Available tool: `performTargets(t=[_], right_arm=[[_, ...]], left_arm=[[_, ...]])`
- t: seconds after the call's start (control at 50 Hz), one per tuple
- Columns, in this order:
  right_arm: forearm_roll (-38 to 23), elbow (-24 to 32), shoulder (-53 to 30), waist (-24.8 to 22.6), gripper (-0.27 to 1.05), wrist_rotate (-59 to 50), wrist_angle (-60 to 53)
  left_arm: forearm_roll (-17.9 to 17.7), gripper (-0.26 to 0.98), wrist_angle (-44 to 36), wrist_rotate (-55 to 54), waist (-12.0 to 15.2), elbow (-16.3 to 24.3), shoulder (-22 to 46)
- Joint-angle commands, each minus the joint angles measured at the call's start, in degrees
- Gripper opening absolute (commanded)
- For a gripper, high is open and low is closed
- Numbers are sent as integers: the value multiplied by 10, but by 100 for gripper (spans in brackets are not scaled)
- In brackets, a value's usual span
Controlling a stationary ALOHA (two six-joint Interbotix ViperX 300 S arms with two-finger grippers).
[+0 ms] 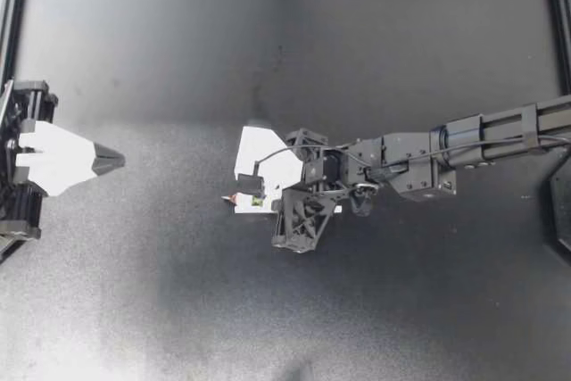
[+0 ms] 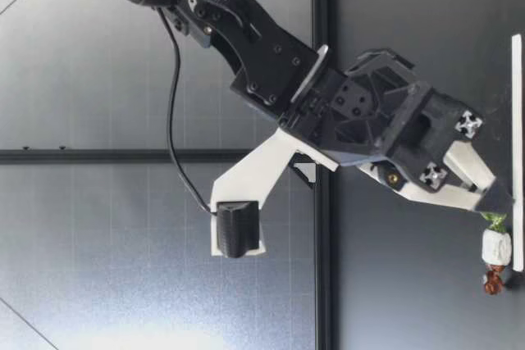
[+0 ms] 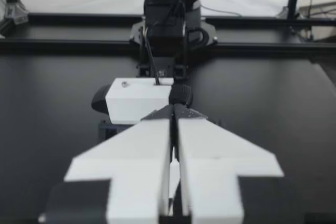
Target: Pick up the candy and unwrap it.
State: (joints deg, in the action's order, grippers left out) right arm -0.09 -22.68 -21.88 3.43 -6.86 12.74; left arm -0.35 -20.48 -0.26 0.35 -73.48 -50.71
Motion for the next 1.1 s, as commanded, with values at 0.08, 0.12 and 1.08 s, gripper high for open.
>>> performTargets(t=[0.08, 0.12, 1.08], right_arm=[[0, 13, 18, 5, -17, -1, -18], [0, 13, 19, 4, -18, -1, -21], [-7, -147, 329, -35, -18, 2, -100]], left_arm=[[-10, -13, -4, 1, 1, 4, 4], [-10, -13, -4, 1, 1, 3, 4], [-10, 45, -197, 52, 1, 120, 311]])
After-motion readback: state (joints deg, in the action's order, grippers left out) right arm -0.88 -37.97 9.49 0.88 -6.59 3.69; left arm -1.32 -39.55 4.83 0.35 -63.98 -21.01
